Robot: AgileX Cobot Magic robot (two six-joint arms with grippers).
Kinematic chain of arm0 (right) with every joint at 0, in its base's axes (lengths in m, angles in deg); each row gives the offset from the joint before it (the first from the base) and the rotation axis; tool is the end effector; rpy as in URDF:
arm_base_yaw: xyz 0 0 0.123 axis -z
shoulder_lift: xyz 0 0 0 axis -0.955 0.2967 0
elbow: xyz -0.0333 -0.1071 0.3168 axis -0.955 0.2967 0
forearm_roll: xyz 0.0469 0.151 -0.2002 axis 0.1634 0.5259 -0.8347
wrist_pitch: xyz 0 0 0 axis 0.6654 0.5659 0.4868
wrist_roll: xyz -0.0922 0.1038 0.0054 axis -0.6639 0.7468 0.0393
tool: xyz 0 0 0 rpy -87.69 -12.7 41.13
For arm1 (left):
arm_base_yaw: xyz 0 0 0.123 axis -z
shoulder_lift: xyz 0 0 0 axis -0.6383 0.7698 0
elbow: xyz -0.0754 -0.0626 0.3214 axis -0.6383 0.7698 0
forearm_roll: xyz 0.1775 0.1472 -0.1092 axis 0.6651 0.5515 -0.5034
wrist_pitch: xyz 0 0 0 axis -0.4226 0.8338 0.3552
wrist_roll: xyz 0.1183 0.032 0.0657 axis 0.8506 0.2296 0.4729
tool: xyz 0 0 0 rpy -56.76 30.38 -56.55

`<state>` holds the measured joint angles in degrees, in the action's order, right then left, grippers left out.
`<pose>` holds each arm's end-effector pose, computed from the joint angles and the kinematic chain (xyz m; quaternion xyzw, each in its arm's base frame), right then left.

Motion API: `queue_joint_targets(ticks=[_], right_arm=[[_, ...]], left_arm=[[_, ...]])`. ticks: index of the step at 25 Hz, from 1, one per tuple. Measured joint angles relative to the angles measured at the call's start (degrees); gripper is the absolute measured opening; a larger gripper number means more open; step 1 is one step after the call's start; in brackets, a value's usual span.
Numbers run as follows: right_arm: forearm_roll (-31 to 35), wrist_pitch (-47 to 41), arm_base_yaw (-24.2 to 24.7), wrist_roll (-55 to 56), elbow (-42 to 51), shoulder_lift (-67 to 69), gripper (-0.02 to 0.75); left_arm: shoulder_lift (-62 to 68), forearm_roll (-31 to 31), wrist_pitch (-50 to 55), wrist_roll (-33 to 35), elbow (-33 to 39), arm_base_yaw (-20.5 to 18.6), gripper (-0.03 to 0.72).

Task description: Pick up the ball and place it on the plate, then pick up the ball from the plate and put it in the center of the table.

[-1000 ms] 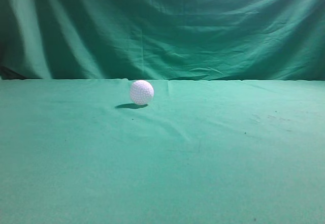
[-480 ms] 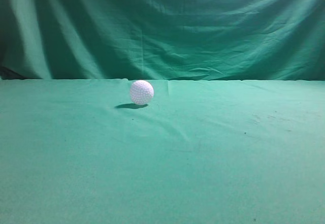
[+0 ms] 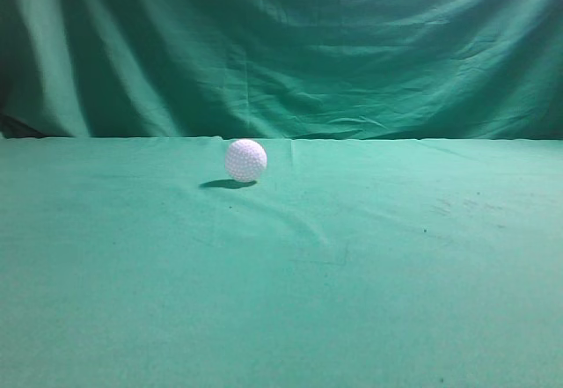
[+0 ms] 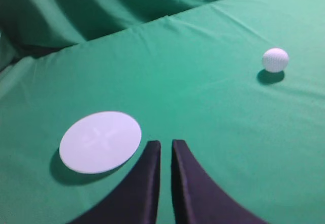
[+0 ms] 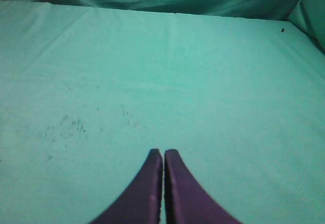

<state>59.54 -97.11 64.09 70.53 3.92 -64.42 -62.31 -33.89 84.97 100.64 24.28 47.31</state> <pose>0.0500 0.0053 0.1553 -0.0941 0.8022 0.0099 0.5896 0.0518 -0.0158 0.2082 0.1597 0.7710 0.0040 0.6165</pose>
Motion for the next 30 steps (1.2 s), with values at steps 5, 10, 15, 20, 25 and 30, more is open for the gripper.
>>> queue_joint_targets(ticks=[5, 10, 15, 20, 25, 30], right_arm=[[0.0, 0.0, 0.0, 0.0, 0.0, 0.0, 0.0], [0.0, 0.0, 0.0, -0.1, 0.0, 0.0, 0.0], [0.0, -0.1, 0.0, -0.1, 0.0, 0.0, 0.0], [0.0, -0.1, 0.0, -0.1, 0.0, 0.0, 0.0], [0.0, -0.1, 0.0, -0.1, 0.0, 0.0, 0.0], [0.0, -0.1, 0.0, -0.1, 0.0, 0.0, 0.0]], left_arm=[[-3.9, 1.7, 0.3, -4.9, 5.5, 0.0, 0.059], [-4.7, 2.8, -1.9, -8.5, 8.1, 0.0, 0.059], [-4.8, 7.4, -2.4, -13.1, 8.1, 0.0, 0.059], [-4.8, 9.0, -2.3, -14.2, 8.1, 0.0, 0.059], [-4.8, 9.0, -2.3, -14.2, 8.1, 0.0, 0.059], [-4.8, 9.1, -2.3, -14.2, 8.1, 0.0, 0.059]])
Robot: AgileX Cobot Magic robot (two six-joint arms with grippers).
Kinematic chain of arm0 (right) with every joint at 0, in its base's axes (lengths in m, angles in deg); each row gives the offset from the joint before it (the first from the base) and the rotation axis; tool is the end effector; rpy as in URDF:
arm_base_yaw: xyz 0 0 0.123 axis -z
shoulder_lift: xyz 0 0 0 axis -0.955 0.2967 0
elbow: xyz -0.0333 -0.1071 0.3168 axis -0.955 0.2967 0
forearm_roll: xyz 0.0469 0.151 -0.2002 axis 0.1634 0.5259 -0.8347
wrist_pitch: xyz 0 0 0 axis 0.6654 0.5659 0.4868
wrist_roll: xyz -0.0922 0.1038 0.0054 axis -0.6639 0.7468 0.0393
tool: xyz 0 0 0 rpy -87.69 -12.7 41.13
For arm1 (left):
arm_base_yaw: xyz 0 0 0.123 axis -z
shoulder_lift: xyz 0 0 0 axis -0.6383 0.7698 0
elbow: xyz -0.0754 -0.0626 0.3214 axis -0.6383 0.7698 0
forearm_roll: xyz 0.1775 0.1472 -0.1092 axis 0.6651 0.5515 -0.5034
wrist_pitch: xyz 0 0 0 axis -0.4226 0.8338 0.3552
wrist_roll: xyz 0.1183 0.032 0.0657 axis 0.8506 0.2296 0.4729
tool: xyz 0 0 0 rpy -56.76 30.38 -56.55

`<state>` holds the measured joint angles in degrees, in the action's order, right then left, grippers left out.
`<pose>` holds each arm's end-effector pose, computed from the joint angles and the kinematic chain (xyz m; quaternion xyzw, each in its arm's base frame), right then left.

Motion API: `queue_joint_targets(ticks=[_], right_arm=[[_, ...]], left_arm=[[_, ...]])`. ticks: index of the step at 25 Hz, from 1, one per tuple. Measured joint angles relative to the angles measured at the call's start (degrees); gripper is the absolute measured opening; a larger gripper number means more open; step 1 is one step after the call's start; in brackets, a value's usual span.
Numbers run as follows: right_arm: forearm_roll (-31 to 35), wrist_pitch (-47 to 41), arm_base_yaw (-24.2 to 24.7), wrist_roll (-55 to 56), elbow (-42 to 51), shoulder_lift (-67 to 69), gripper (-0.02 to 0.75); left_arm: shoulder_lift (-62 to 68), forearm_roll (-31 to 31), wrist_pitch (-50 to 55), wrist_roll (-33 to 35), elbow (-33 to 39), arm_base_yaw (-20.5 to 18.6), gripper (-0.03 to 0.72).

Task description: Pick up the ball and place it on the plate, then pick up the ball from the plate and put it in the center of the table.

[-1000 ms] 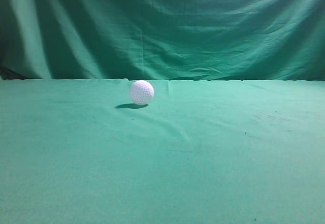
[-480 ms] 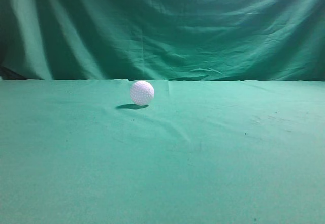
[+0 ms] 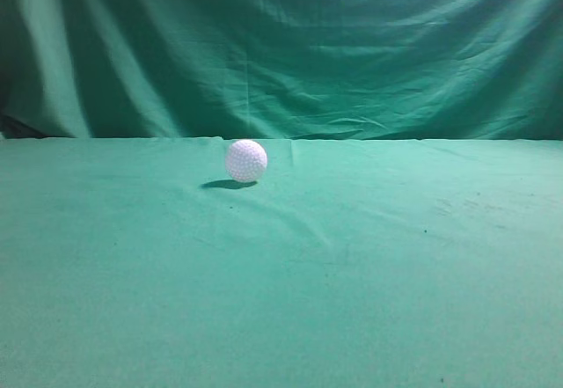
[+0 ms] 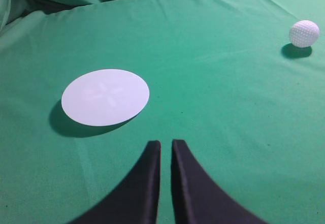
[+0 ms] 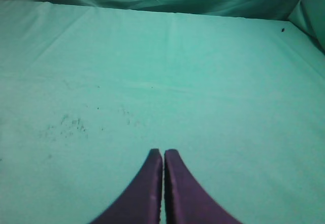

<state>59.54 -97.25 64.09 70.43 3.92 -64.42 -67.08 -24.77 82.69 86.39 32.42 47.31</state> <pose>0.0499 0.0052 0.1549 -0.0948 0.8028 0.0093 0.5886 0.0512 -0.0073 0.1625 0.1034 0.7881 -0.0036 0.6068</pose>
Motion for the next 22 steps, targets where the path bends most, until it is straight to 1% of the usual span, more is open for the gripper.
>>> queue_joint_targets(ticks=[5, 22], right_arm=[[0.0, 0.0, 0.0, 0.0, 0.0, 0.0, 0.0], [0.0, 0.0, 0.0, 0.0, 0.0, 0.0, 0.0]], left_arm=[[0.0, 0.0, 0.1, 0.0, 0.0, -2.6, 0.059], [0.0, 0.0, 0.1, 0.0, 0.0, -2.8, 0.059]])
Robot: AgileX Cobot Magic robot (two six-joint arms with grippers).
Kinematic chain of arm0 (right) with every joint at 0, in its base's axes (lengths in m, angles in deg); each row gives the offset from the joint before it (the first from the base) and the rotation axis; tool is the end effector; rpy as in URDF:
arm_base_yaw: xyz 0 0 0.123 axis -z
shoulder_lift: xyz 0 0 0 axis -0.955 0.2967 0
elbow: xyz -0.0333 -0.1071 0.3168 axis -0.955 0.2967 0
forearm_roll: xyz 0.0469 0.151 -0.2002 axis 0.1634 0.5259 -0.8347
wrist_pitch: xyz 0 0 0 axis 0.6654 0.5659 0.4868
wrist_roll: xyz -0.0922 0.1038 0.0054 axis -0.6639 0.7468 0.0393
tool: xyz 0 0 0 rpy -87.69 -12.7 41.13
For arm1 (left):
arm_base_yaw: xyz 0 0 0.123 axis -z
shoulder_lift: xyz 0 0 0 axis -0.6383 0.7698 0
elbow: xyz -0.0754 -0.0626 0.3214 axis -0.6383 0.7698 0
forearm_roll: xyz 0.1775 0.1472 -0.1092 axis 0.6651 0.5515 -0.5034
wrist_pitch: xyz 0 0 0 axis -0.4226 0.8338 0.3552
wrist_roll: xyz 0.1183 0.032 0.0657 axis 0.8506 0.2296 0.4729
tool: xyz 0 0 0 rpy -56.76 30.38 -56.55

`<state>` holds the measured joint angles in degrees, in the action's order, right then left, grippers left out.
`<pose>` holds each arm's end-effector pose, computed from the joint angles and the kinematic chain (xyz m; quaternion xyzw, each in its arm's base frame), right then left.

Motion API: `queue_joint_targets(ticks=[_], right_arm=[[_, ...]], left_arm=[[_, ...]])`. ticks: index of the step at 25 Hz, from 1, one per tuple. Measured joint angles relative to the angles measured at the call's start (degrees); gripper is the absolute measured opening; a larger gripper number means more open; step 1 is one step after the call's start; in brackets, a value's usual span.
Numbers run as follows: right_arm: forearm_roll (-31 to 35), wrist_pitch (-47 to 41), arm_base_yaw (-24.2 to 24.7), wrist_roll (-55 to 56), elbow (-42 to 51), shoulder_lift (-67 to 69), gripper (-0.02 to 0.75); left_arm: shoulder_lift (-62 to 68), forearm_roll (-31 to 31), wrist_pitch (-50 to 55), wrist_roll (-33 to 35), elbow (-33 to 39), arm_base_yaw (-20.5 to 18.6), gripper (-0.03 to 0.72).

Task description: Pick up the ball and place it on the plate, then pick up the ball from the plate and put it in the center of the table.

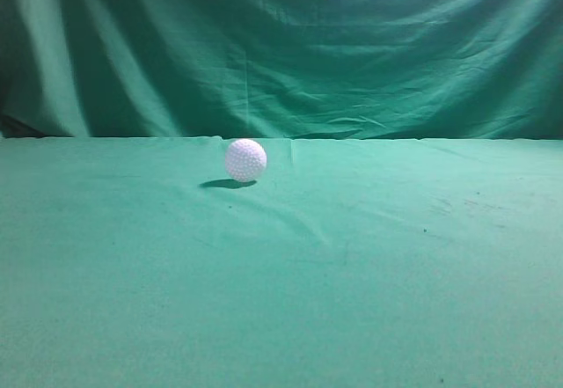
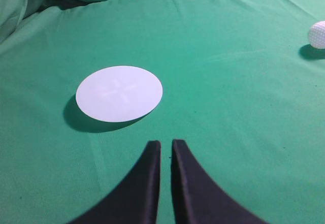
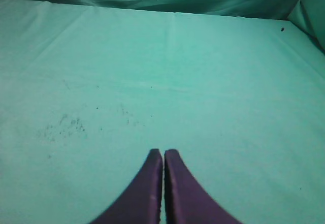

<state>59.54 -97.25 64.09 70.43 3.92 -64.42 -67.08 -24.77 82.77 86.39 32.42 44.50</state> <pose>0.0499 0.0052 0.1549 -0.0948 0.8028 0.0093 0.5886 0.0514 -0.0048 0.1623 0.0841 0.7908 0.0112 0.6062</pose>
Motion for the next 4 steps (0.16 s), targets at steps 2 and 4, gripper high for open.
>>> queue_joint_targets(ticks=[2, 4], right_arm=[[0.0, 0.0, 0.0, 0.0, 0.0, 0.0, 0.0], [0.0, 0.0, 0.0, 0.0, 0.0, 0.0, 0.0]], left_arm=[[0.0, 0.0, 0.0, 0.0, 0.0, 0.0, 0.059], [0.0, 0.0, 0.0, 0.0, 0.0, 0.0, 0.059]])
